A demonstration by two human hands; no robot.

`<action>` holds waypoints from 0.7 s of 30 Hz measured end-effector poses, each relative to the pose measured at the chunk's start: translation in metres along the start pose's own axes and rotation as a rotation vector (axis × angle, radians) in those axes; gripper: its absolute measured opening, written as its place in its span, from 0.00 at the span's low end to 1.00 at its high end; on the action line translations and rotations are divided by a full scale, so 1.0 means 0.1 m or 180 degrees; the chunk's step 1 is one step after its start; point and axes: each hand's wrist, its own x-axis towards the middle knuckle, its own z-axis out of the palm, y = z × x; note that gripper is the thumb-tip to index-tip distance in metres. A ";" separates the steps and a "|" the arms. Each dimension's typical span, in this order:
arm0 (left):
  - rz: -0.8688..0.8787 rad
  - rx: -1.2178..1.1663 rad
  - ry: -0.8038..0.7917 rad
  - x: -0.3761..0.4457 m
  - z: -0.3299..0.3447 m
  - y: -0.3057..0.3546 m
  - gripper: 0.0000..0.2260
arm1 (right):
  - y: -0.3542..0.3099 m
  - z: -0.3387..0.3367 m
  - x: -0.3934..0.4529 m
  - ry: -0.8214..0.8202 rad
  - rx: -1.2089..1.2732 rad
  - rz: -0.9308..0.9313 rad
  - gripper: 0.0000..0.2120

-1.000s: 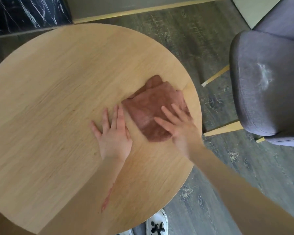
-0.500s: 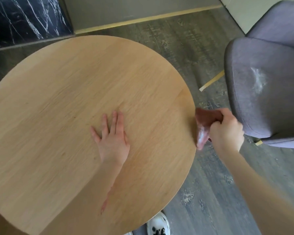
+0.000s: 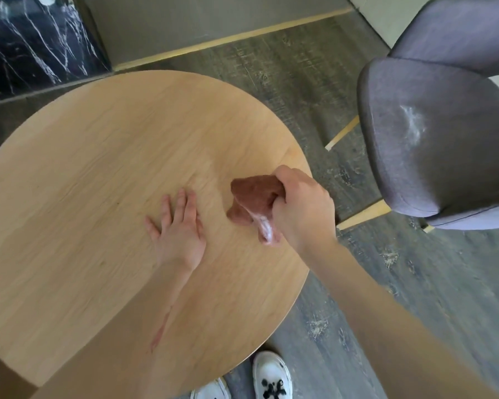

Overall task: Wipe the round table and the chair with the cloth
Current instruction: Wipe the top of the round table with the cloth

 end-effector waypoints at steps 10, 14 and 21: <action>0.0237 -0.3227 -0.0953 -0.24 -0.73 0.64 0.28 | -0.04 -0.54 -0.02 -0.0600 0.0831 0.0844 0.08; 0.1057 -0.3612 -0.1503 -0.38 -1.21 1.05 0.23 | -0.05 -0.85 -0.12 -0.0762 0.0795 0.0659 0.10; 0.1614 -0.3014 -0.1389 -0.80 -1.80 1.46 0.19 | -0.11 -1.75 -0.49 -0.0505 0.0981 0.0559 0.14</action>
